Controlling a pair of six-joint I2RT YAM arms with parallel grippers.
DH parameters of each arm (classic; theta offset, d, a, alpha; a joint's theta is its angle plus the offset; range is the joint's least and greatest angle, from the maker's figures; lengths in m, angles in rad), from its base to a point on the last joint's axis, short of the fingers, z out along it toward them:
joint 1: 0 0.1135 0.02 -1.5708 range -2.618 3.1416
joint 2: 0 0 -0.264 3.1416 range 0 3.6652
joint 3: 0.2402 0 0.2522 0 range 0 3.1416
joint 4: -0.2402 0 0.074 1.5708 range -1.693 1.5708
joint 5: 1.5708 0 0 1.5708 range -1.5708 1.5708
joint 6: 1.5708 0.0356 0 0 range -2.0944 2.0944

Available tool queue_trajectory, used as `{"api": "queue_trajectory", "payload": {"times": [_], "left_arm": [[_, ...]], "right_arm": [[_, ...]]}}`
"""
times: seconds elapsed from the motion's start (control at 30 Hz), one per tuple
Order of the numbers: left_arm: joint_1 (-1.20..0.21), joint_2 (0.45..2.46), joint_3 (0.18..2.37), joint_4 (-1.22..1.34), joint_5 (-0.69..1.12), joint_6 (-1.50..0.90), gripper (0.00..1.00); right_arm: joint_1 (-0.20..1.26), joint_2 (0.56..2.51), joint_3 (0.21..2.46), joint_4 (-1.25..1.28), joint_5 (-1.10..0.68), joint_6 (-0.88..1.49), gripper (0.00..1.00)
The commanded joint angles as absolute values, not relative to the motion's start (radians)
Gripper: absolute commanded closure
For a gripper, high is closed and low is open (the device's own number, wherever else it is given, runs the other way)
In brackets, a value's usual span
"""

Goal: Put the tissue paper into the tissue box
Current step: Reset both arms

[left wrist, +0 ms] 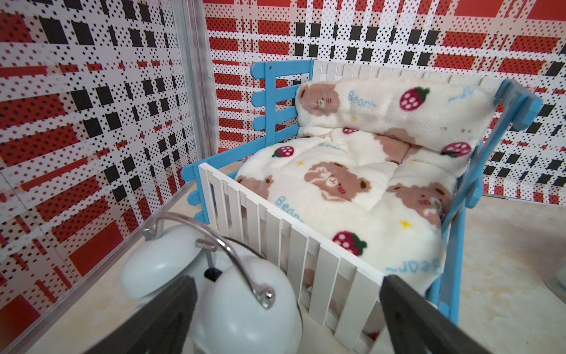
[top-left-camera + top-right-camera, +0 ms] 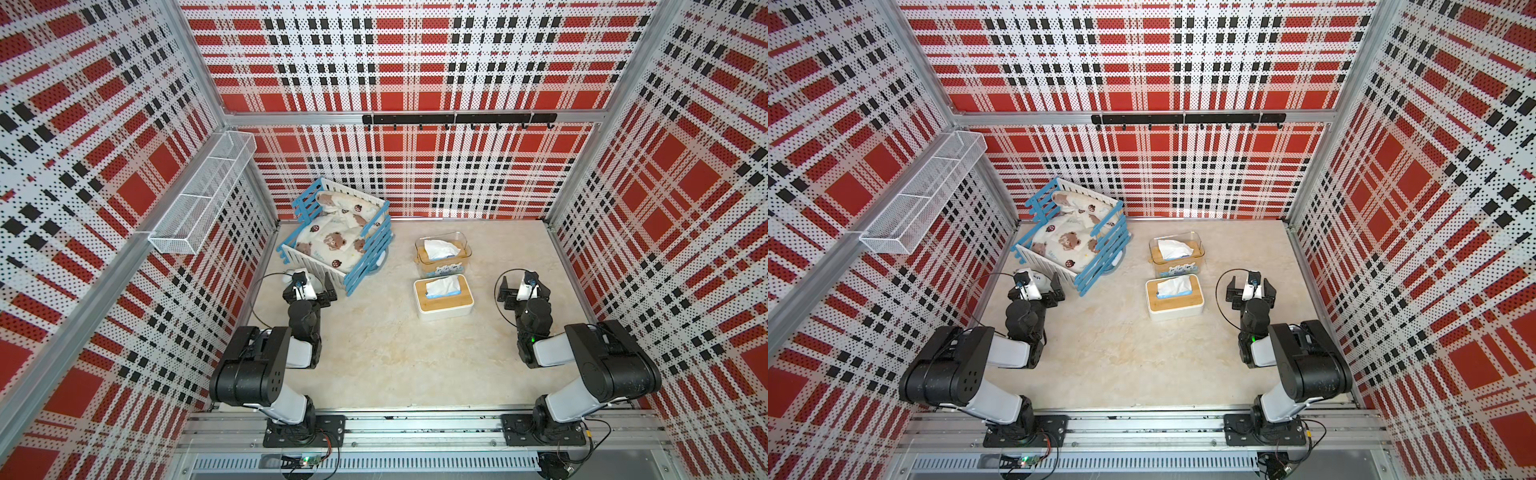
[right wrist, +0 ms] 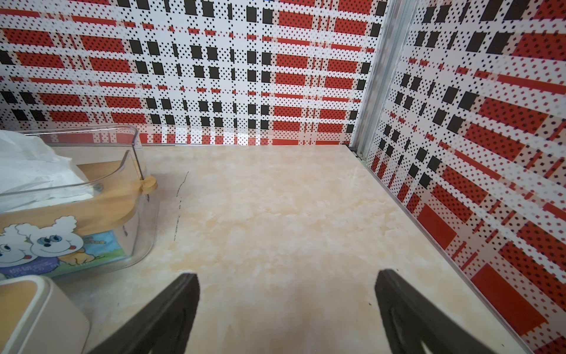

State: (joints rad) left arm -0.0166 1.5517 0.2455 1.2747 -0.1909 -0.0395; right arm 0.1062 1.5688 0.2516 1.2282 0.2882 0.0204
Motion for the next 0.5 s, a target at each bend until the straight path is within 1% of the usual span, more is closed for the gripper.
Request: {"api": "queue_trajectory", "payload": {"times": [0.0,0.47], "left_arm": [[-0.016,1.555,0.236,1.306,-0.184,-0.030,0.01],[-0.015,1.554,0.235,1.305,-0.182,-0.031,0.01]], "right_arm": [[0.097,1.577,0.258,1.235,0.284,0.032,0.03],[0.097,1.577,0.259,1.235,0.285,0.032,0.02]]}}
